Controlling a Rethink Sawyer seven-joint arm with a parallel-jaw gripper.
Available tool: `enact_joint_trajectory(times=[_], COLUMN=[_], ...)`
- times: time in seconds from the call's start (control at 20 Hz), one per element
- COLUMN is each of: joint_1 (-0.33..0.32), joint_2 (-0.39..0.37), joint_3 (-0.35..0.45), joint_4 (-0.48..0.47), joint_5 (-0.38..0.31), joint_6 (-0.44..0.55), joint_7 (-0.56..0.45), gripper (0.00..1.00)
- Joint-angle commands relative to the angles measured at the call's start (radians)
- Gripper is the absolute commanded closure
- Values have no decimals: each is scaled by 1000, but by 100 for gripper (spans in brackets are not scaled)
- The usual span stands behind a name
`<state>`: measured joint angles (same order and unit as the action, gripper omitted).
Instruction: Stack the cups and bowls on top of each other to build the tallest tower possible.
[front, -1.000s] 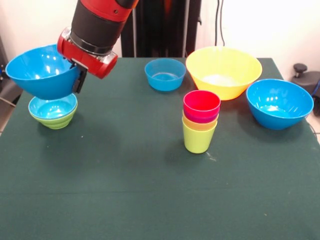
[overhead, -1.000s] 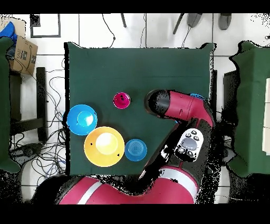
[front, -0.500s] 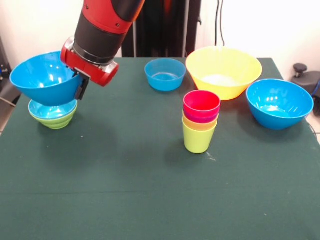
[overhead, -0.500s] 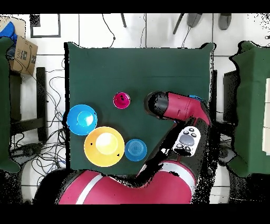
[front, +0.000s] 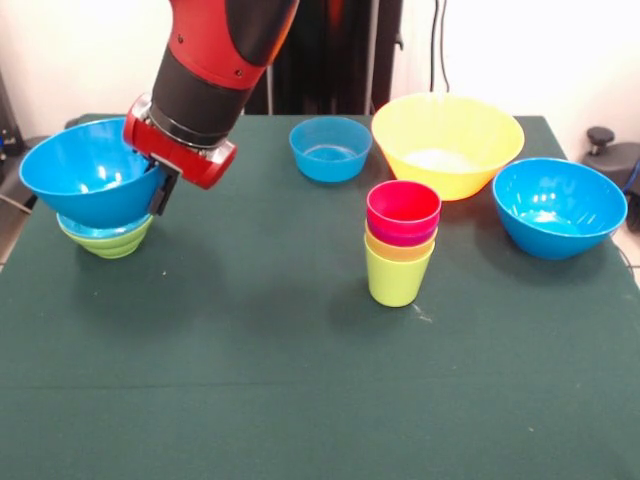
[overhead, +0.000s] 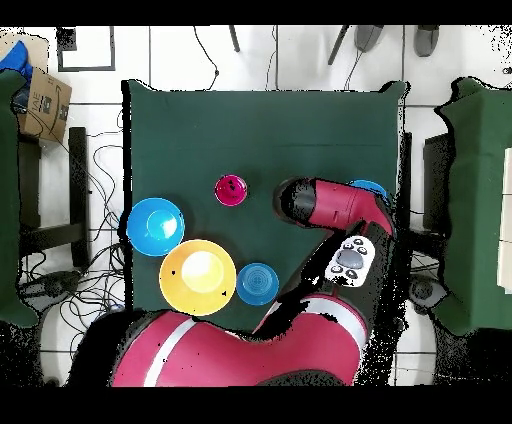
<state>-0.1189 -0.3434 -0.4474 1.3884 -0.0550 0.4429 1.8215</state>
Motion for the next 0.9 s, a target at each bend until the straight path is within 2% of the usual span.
enact_joint_trajectory(times=[0.05, 0.9], joint_1=[-17, -54], joint_2=[63, 83], joint_3=[50, 45], joint_4=[9, -26], joint_5=[-88, -152], joint_6=[-58, -65], joint_7=[53, 25], gripper=[100, 100])
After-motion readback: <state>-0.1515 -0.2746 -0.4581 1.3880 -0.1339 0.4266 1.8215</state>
